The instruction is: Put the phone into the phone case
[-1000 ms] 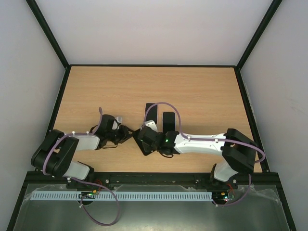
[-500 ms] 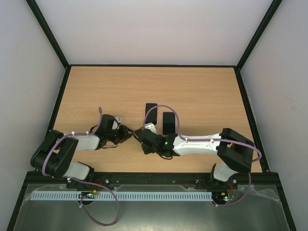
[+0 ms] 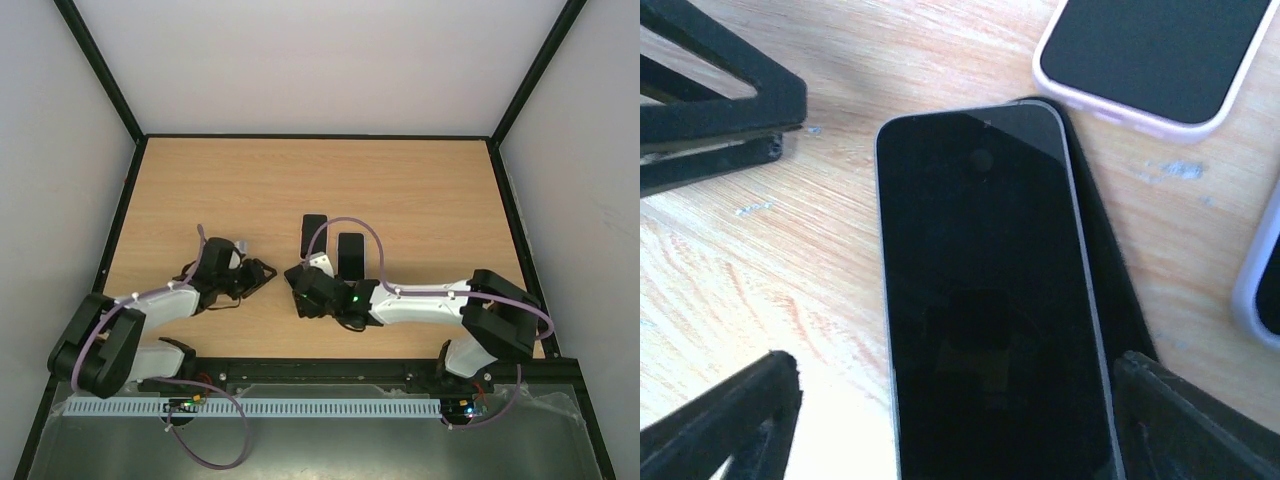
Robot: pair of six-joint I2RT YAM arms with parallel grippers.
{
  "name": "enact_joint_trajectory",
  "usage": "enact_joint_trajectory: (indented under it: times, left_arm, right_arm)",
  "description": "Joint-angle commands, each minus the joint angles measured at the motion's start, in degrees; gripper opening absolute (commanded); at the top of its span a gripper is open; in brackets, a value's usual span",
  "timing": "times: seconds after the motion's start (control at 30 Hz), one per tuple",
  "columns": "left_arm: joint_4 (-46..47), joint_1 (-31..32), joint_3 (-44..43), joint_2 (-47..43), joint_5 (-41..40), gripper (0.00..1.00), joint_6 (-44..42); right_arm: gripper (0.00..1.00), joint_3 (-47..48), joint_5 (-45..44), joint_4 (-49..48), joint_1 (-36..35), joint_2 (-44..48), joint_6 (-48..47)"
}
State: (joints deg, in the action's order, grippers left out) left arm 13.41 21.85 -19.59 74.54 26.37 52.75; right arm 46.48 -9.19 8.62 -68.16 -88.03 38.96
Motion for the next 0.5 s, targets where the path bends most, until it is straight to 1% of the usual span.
enact_joint_trajectory:
  times: [0.0,0.03,0.1,0.13,0.17,0.27,0.47]
  left_arm:
    - [-3.0,0.4,0.2,-4.3,-0.4,0.52,0.0]
    - [-3.3,0.6,0.4,-5.2,-0.4,0.54,0.3]
    - [-4.2,1.1,0.8,-7.1,-0.6,0.58,0.5]
    - [-4.8,1.3,0.9,-8.1,-0.8,0.59,0.7]
    - [-5.5,1.5,1.0,-8.9,-1.0,0.60,0.7]
    - [-8.2,1.6,0.6,-11.3,-1.8,0.63,0.3]
    - [-12.0,1.6,0.1,-14.1,-2.6,0.63,-0.8]
  right_arm:
    - [0.88,-2.7,1.7,-3.9,2.7,1.7,0.1]
    - [0.92,-3.5,2.9,-4.7,3.8,1.7,0.5]
    - [0.96,-5.1,5.5,-7.0,6.0,1.7,0.7]
    - [1.00,-5.7,6.8,-8.3,6.7,1.6,0.7]
    - [0.98,-6.2,7.6,-9.1,7.2,1.5,0.6]
    - [0.98,-6.5,9.5,-10.8,8.6,0.9,0.5]
    - [0.98,-6.3,13.9,-13.8,10.4,-1.9,0.9]
